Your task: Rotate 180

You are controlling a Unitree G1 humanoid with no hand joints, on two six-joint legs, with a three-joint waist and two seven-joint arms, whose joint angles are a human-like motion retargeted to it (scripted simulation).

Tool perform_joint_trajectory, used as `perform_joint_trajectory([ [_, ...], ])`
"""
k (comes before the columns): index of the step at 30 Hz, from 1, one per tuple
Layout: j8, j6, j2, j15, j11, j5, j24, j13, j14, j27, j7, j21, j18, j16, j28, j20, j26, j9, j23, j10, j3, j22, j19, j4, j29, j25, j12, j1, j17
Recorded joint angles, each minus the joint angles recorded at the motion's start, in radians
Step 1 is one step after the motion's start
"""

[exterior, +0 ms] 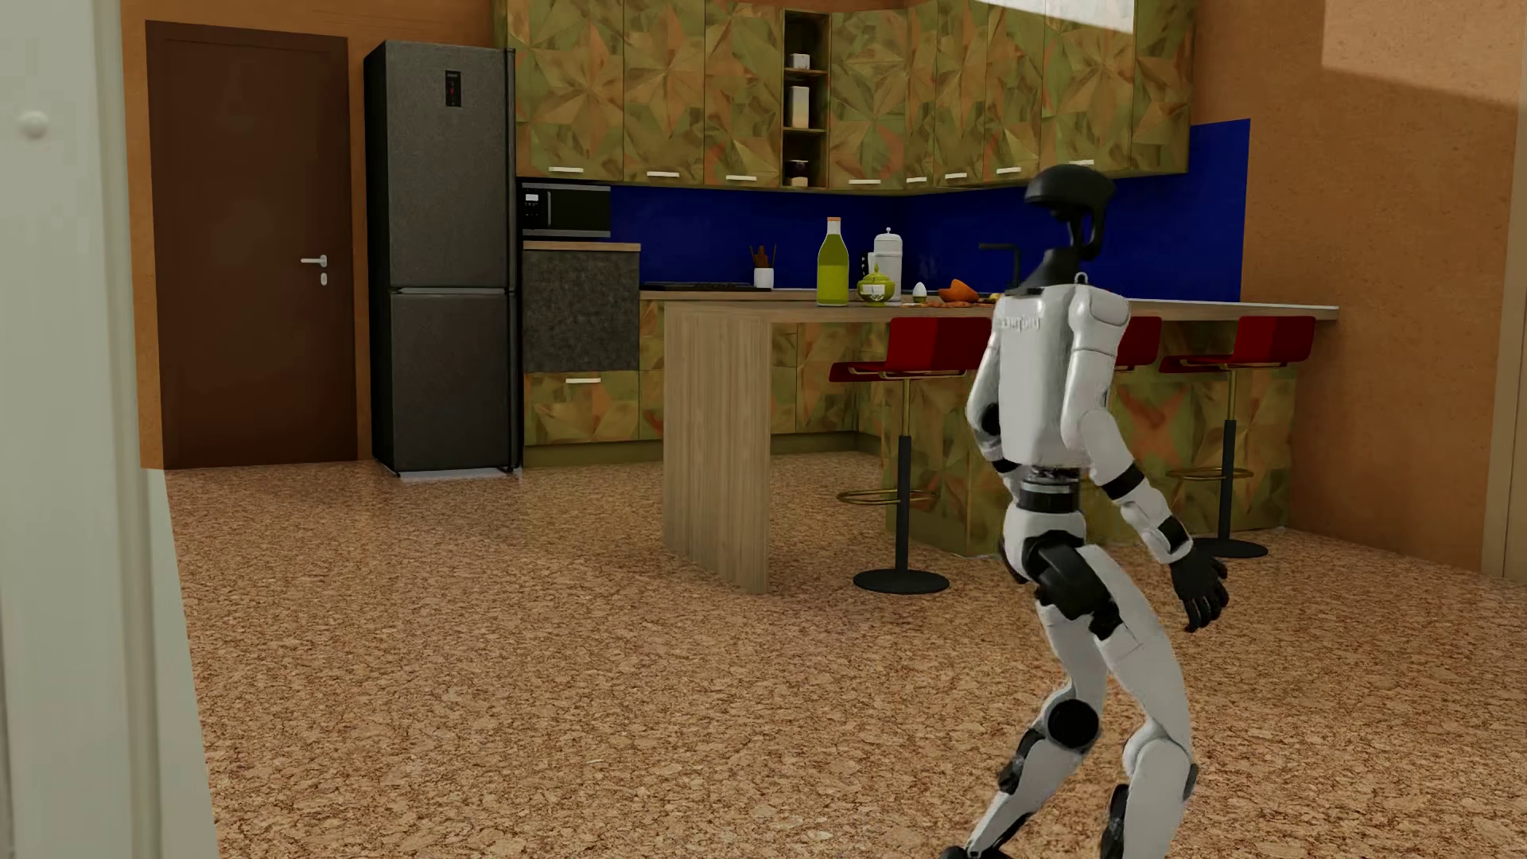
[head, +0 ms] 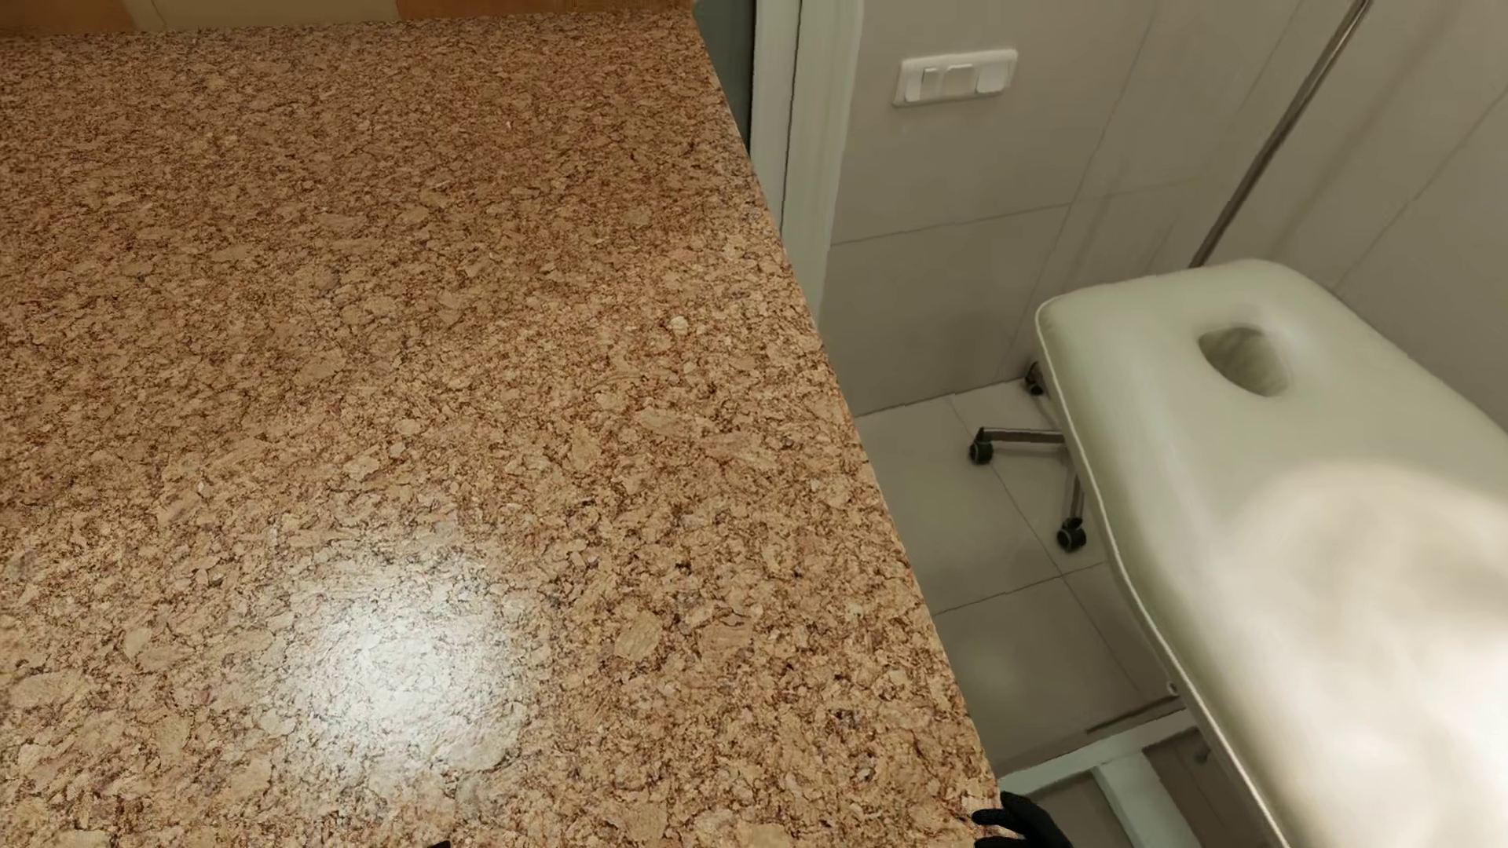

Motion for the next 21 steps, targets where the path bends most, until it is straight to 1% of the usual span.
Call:
perform_joint_trajectory([
  [1,-0.021,0.012,0.021,-0.002,-0.009,-0.001,-0.002,0.006,0.01,0.009,0.014,0.009,-0.012,-0.024,-0.015,-0.019,0.038,-0.002,-0.018,0.04,0.009,-0.012,0.017,0.018,-0.009,-0.001,-0.023,-0.013,0.006],
  [2,-0.053,0.025,0.041,-0.007,-0.026,-0.006,-0.008,0.028,0.019,0.008,0.041,0.026,-0.027,-0.018,-0.047,-0.012,0.057,-0.019,-0.032,0.046,0.002,-0.019,0.015,0.048,-0.027,-0.001,-0.041,-0.026,0.034],
  [3,-0.086,0.043,0.063,-0.016,-0.037,-0.01,-0.011,0.0,0.0,0.012,0.075,0.058,-0.046,-0.005,-0.081,0.029,0.035,-0.026,-0.036,0.024,-0.013,0.004,0.014,0.082,-0.05,0.002,-0.035,-0.017,0.06],
  [4,-0.111,0.059,0.075,-0.031,-0.029,-0.022,-0.012,-0.039,-0.036,0.014,0.081,0.079,-0.048,0.007,-0.105,0.056,0.008,-0.024,-0.056,-0.006,-0.016,0.024,0.017,0.089,-0.074,0.006,-0.029,0.0,0.078],
  [5,-0.119,0.068,0.089,-0.049,-0.024,-0.034,-0.012,-0.075,-0.037,0.001,0.06,0.097,0.016,0.021,-0.114,0.045,-0.009,-0.019,-0.047,-0.003,-0.005,0.016,0.027,0.072,-0.094,0.007,-0.013,-0.002,0.076],
  [6,-0.098,0.069,0.086,-0.051,0.019,-0.038,-0.015,-0.098,-0.038,-0.017,0.043,0.092,0.009,0.041,-0.107,0.048,-0.025,-0.006,-0.043,-0.004,0.011,0.03,0.011,0.056,-0.102,0.005,0.005,0.008,0.083],
  [7,-0.064,0.063,0.066,-0.033,0.08,-0.035,-0.018,-0.094,-0.034,-0.036,0.025,0.089,0.01,0.054,-0.09,0.064,-0.031,-0.001,-0.051,-0.016,0.023,0.055,-0.03,0.039,-0.1,-0.001,0.015,0.016,0.08],
  [8,-0.034,0.048,0.047,-0.031,0.126,-0.022,-0.016,-0.072,-0.023,-0.059,0.004,0.068,0.009,0.065,-0.063,0.05,-0.013,-0.005,-0.031,-0.039,0.031,0.048,-0.193,0.022,-0.084,-0.012,0.021,0.024,0.061],
  [9,-0.032,0.036,0.07,-0.093,0.05,-0.019,-0.013,-0.029,-0.017,-0.069,-0.015,0.026,0.006,0.047,-0.031,0.027,0.004,-0.014,-0.026,-0.054,0.028,0.034,-0.28,0.012,-0.062,-0.021,0.015,0.024,0.049],
  [10,-0.032,0.036,0.115,-0.1,-0.026,-0.026,-0.014,0.003,-0.016,-0.071,-0.015,0.01,0.0,0.022,-0.001,0.011,0.015,-0.021,-0.011,-0.05,0.02,0.012,-0.051,0.019,-0.047,-0.021,0.011,0.016,0.037],
  [11,-0.046,0.037,0.137,-0.1,-0.047,-0.029,-0.018,0.013,-0.024,-0.057,0.0,0.027,-0.004,0.013,0.018,-0.007,0.024,-0.017,-0.033,-0.048,0.019,-0.003,0.044,0.035,-0.043,-0.015,0.004,0.018,0.038],
  [12,-0.082,0.05,0.161,-0.103,-0.065,-0.032,-0.027,-0.007,-0.019,-0.047,0.046,0.063,-0.002,-0.017,0.019,0.022,0.028,-0.014,-0.03,-0.031,-0.001,-0.016,0.043,0.064,-0.054,-0.018,0.002,0.003,0.044],
  [13,-0.1,0.063,0.179,-0.108,-0.062,-0.033,-0.041,-0.043,-0.027,-0.036,0.09,0.075,-0.001,-0.009,0.006,0.044,0.017,-0.001,-0.028,-0.03,-0.003,-0.012,0.04,0.091,-0.066,-0.018,0.002,0.002,0.047],
  [14,-0.102,0.078,0.16,-0.087,0.009,-0.033,-0.05,-0.085,-0.035,-0.021,0.082,0.093,0.002,0.003,-0.015,0.082,0.009,0.018,-0.047,-0.017,-0.004,0.015,0.027,0.094,-0.091,-0.012,-0.01,0.005,0.061],
  [15,-0.085,0.079,0.093,-0.005,0.152,-0.036,-0.051,-0.086,-0.04,-0.011,0.064,0.103,0.005,0.048,-0.036,0.08,-0.012,0.025,-0.064,-0.013,-0.003,0.039,0.001,0.083,-0.104,-0.001,-0.007,0.009,0.074],
  [16,-0.055,0.075,0.025,0.106,0.276,-0.028,-0.044,-0.073,-0.038,-0.007,0.034,0.106,0.007,0.077,-0.047,0.078,-0.037,0.017,-0.054,-0.02,-0.009,0.054,-0.091,0.066,-0.099,0.007,0.001,0.01,0.068],
  [17,-0.027,0.058,-0.017,0.142,0.344,0.002,-0.026,-0.045,-0.027,0.001,0.011,0.07,0.008,0.076,-0.046,0.085,-0.071,0.008,-0.043,-0.053,-0.019,0.089,-0.226,0.049,-0.07,0.002,0.015,0.032,0.061],
  [18,-0.025,0.037,-0.035,0.039,0.309,0.034,-0.007,-0.019,-0.019,0.014,-0.012,0.033,0.005,0.061,-0.035,0.045,-0.051,0.007,-0.061,-0.074,-0.041,0.066,-0.274,0.034,-0.033,-0.015,0.008,0.049,0.05],
  [19,-0.028,0.009,-0.033,-0.095,0.174,0.04,0.011,0.014,-0.018,0.019,-0.022,-0.008,-0.001,0.034,-0.027,0.009,-0.012,0.004,-0.059,-0.067,-0.044,0.017,-0.3,0.015,-0.001,-0.038,-0.023,0.049,0.032],
  [20,-0.012,-0.012,-0.007,-0.087,0.055,0.041,0.027,0.037,-0.039,0.017,-0.014,0.009,-0.005,0.006,-0.024,-0.018,0.004,-0.017,-0.019,-0.061,-0.062,0.011,-0.12,0.016,0.013,-0.051,-0.042,0.04,0.009],
  [21,-0.018,-0.017,0.02,-0.067,0.035,0.032,0.032,0.032,-0.032,0.019,-0.016,0.023,-0.01,-0.008,-0.031,-0.018,0.011,-0.021,0.018,-0.033,-0.046,0.009,-0.019,0.016,0.014,-0.048,-0.039,0.037,0.006],
])
